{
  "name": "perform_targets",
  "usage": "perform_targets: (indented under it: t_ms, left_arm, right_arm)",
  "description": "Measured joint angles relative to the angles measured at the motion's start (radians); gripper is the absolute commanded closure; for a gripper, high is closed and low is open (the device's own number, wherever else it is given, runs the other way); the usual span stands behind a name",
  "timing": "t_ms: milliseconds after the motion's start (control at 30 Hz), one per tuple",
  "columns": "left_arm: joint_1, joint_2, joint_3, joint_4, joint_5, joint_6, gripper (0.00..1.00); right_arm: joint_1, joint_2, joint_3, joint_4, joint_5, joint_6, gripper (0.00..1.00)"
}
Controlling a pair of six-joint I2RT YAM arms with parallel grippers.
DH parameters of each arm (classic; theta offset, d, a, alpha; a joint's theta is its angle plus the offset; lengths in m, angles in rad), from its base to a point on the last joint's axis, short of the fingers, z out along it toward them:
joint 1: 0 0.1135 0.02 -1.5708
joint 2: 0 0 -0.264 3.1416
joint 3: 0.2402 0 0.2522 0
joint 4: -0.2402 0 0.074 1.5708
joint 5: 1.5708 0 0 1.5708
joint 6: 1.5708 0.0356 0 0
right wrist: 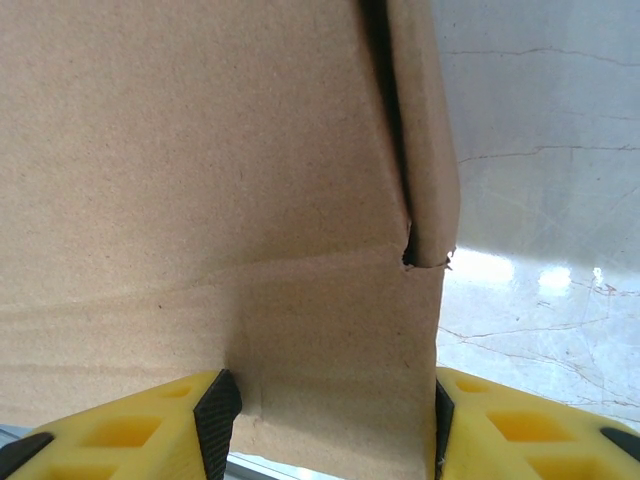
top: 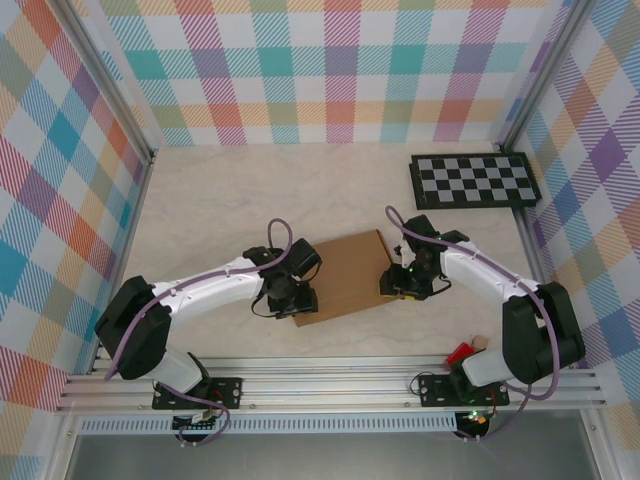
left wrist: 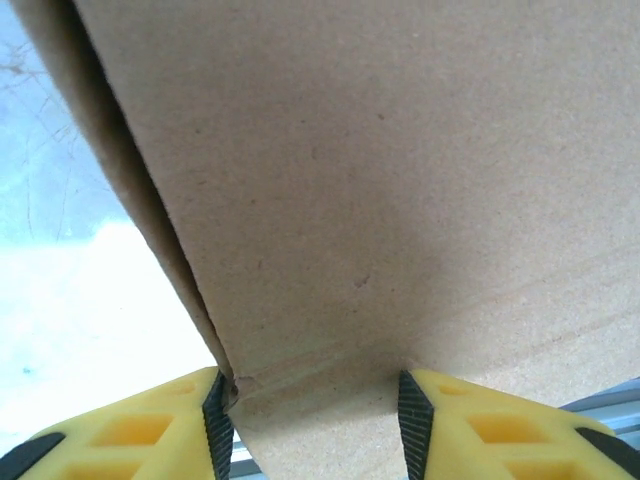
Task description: Fold the paper box
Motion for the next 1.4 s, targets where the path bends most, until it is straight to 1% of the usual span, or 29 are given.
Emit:
perform_targets:
  t_ms: [267,300,367,400,500,600,767,900,967,1067,1133,1333,1400]
  left_arm:
    - [0.0,0.0,0.039,-0.029,0.005,-0.075,0.53]
    - [0.0,0.0,0.04,-0.029,0.005,-0.08,0.51]
    - [0.0,0.0,0.042,-0.031,0.008,-0.094,0.43]
    - [0.0,0.0,0.045,-0.032,0.009,-0.098,0.41]
    - [0.0,0.004,0.075,-0.053,0.002,-0.104,0.39]
    - [0.002,0.047,0.148,-0.1,-0.02,-0.083,0.44]
    - [0.051,0.215,0.293,-0.169,-0.05,0.005,0.5]
    - [0.09,0.322,0.379,-0.182,-0.069,0.083,0.49]
    - [0.108,0.34,0.391,-0.179,-0.061,0.107,0.49]
    - [0.129,0.34,0.389,-0.167,-0.033,0.109,0.46]
    - [0.139,0.34,0.385,-0.151,-0.014,0.09,0.43]
    - [0.143,0.332,0.347,-0.1,0.051,-0.02,0.41]
    - [0.143,0.327,0.342,-0.095,0.069,-0.051,0.38]
  right_arm:
    - [-0.004,0.0,0.004,-0.004,0.018,0.0,0.48]
    - [-0.004,0.0,0.005,-0.004,0.019,0.0,0.48]
    - [-0.005,0.0,0.005,-0.004,0.019,0.001,0.48]
    - [-0.005,0.0,0.005,-0.003,0.017,0.001,0.48]
    - [-0.005,0.0,0.005,-0.002,0.013,0.016,0.49]
    - [-0.005,0.0,0.005,0.007,0.02,0.042,0.5]
    - [-0.01,-0.005,0.005,0.034,0.067,0.104,0.5]
    - [-0.011,-0.007,0.005,0.056,0.102,0.15,0.51]
    - [-0.011,-0.007,0.005,0.072,0.107,0.172,0.51]
    - [-0.011,-0.007,0.005,0.093,0.114,0.2,0.51]
    - [-0.011,-0.007,0.005,0.105,0.124,0.216,0.51]
    - [-0.011,-0.003,0.007,0.11,0.16,0.233,0.51]
    - [-0.011,0.003,0.011,0.11,0.164,0.233,0.51]
